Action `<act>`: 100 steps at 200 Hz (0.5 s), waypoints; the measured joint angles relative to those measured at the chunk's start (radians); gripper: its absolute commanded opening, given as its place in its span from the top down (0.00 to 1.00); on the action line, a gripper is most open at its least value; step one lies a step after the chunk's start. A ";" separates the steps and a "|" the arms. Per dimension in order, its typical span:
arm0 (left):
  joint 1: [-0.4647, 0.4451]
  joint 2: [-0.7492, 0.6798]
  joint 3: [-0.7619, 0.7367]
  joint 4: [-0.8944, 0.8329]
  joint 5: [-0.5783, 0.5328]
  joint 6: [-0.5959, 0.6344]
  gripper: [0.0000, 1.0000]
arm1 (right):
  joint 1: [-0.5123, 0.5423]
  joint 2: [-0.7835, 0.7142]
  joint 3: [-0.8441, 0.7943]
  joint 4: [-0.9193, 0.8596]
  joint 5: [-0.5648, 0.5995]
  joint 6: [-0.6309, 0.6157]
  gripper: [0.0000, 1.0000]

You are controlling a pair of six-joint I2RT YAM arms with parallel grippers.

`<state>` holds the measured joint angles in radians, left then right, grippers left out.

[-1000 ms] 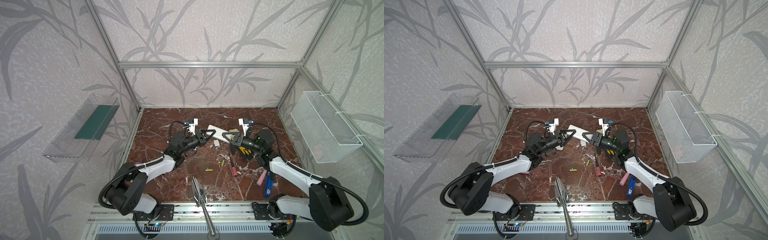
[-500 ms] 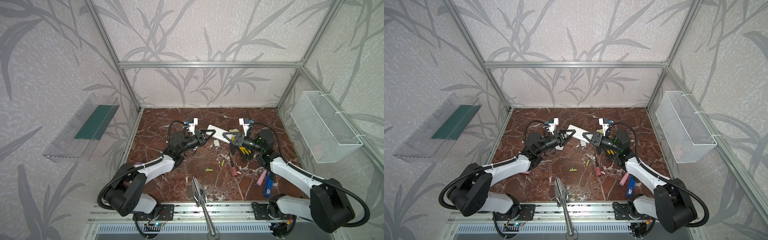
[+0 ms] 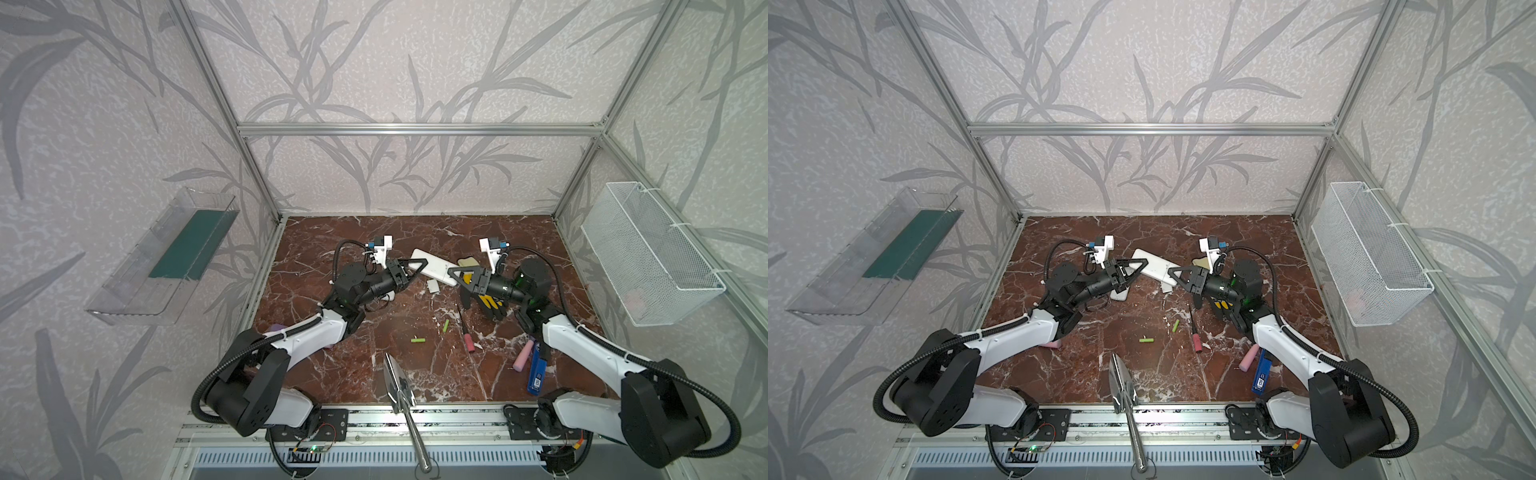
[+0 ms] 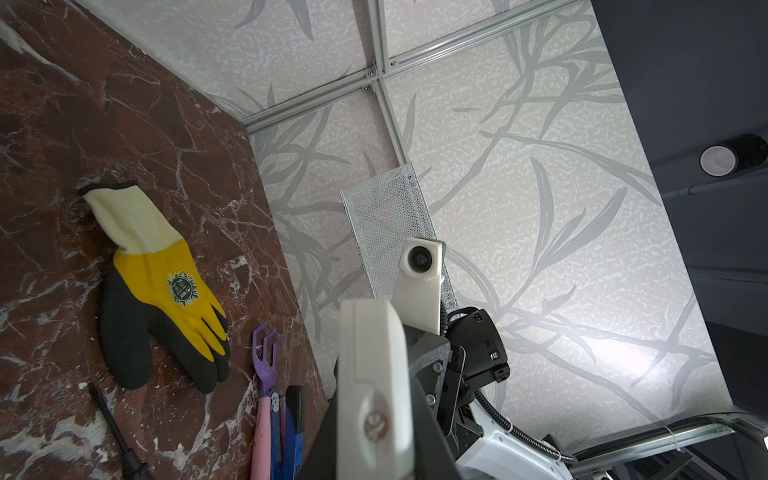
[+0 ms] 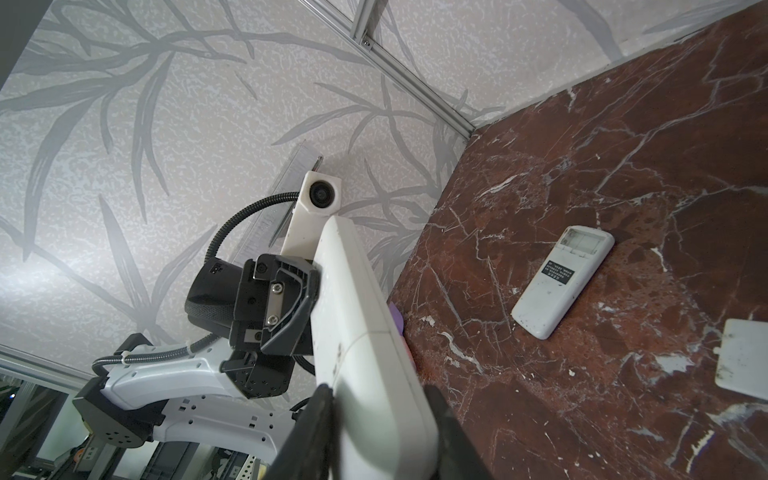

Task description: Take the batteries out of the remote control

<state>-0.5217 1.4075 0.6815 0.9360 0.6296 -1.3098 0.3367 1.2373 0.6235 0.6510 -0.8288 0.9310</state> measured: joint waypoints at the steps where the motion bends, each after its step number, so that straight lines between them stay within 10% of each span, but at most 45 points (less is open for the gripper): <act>1: 0.000 0.000 0.000 -0.001 0.000 0.000 1.00 | -0.001 0.000 0.000 -0.001 -0.001 0.000 0.67; 100: 0.009 0.000 0.000 0.000 0.028 0.016 1.00 | -0.024 0.019 0.002 0.002 -0.079 0.019 0.60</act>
<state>-0.5125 1.4078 0.6815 0.9360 0.6579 -1.2942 0.3122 1.2560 0.6250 0.6533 -0.9073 0.9497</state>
